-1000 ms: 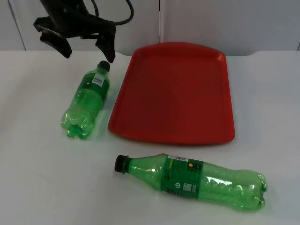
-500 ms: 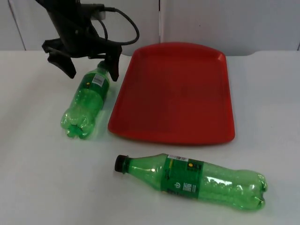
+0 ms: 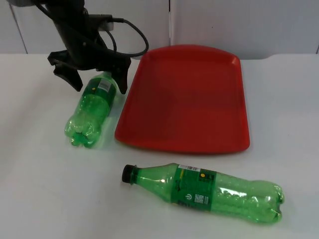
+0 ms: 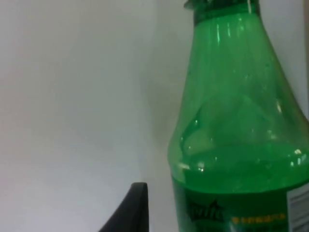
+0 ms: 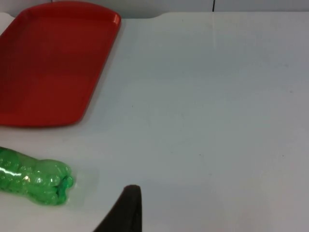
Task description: Place the bottle upright on the tray.
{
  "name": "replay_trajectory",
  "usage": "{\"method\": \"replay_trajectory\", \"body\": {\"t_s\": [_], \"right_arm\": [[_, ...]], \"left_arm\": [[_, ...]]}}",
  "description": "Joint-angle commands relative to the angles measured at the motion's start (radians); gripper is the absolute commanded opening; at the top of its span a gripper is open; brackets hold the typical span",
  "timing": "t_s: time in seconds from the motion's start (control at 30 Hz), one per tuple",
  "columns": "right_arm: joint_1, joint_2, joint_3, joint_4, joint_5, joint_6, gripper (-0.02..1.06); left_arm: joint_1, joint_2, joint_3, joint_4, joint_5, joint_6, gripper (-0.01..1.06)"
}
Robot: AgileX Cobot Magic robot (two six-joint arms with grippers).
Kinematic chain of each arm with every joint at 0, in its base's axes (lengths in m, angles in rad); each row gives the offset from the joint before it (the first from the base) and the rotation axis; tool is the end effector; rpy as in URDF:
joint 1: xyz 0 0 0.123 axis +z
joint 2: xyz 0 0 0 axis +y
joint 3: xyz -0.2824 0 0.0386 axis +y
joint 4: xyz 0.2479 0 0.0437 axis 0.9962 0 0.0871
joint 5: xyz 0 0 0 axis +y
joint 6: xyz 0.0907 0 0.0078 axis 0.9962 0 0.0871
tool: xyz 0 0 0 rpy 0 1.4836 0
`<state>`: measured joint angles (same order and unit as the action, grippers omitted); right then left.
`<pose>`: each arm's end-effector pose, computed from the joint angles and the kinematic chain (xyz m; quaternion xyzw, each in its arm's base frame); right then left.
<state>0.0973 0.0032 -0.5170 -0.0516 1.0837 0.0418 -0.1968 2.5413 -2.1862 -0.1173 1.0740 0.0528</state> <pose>-0.0069 -0.0048 0.2801 -0.0223 0.8550 0.0103 0.5180 0.5112 -0.1115 0.1173 0.1018 0.9868 -0.0624 0.1098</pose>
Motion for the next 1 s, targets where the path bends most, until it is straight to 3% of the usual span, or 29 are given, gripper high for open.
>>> {"method": "replay_trajectory", "body": {"t_s": [0.0, 0.3, 0.97], "right_arm": [[-0.007, -0.003, 0.002, 0.005, -0.005, -0.006, 1.05], [-0.007, -0.003, 0.002, 0.005, -0.005, -0.006, 1.05], [-0.007, -0.003, 0.002, 0.005, -0.005, -0.006, 1.05]], "left_arm": [[-0.002, 0.023, -0.015, -0.015, -0.021, -0.009, 1.05], [-0.002, 0.041, -0.014, -0.017, -0.088, -0.009, 1.05], [-0.002, 0.043, -0.012, 0.021, -0.098, -0.007, 1.05]]}}
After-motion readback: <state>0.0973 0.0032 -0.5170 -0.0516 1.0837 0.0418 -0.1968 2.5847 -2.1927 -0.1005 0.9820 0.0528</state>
